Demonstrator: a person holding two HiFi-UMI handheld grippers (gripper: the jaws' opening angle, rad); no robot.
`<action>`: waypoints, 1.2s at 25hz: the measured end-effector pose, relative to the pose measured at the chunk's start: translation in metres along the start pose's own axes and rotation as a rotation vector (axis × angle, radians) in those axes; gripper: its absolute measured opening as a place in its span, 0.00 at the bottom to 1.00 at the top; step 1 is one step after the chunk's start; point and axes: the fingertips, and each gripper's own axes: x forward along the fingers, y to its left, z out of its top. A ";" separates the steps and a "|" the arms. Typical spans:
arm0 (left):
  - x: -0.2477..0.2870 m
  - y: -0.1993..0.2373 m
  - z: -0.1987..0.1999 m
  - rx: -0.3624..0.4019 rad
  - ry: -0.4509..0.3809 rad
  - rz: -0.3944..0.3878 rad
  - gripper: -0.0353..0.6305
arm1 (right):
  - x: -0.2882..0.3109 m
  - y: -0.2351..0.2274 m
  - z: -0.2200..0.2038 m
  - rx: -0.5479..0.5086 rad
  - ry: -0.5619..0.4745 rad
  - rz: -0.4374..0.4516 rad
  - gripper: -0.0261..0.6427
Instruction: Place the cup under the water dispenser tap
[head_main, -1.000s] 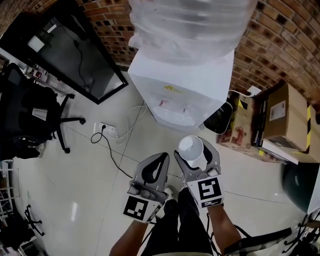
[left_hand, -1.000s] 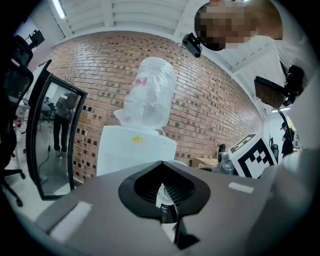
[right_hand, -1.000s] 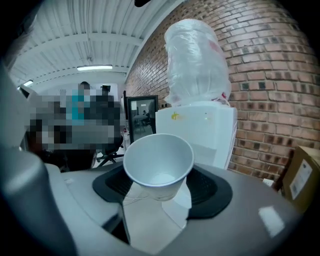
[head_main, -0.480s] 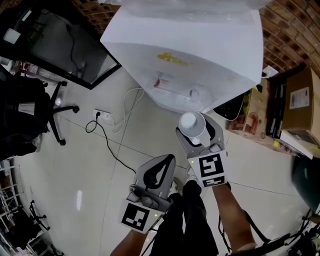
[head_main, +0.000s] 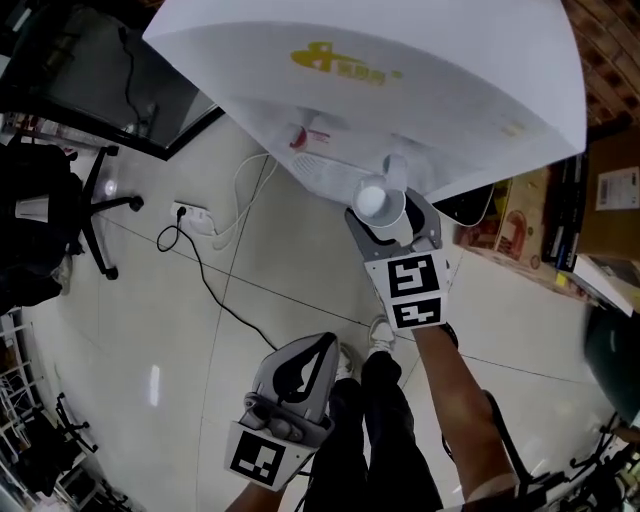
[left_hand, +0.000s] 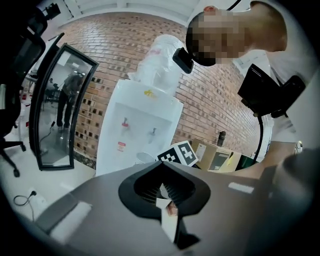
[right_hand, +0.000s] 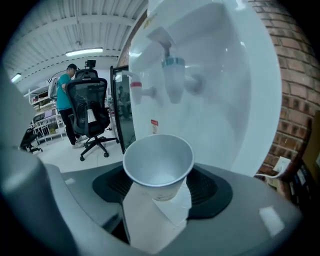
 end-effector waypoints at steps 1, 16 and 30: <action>-0.001 0.001 -0.001 0.001 0.001 0.004 0.04 | 0.005 -0.002 -0.005 0.005 0.014 -0.005 0.54; -0.009 0.015 -0.012 -0.026 0.017 0.050 0.04 | 0.032 -0.016 -0.023 0.034 0.052 -0.071 0.55; 0.001 0.012 -0.012 -0.046 0.008 0.035 0.04 | 0.025 -0.013 -0.037 0.068 0.048 -0.050 0.60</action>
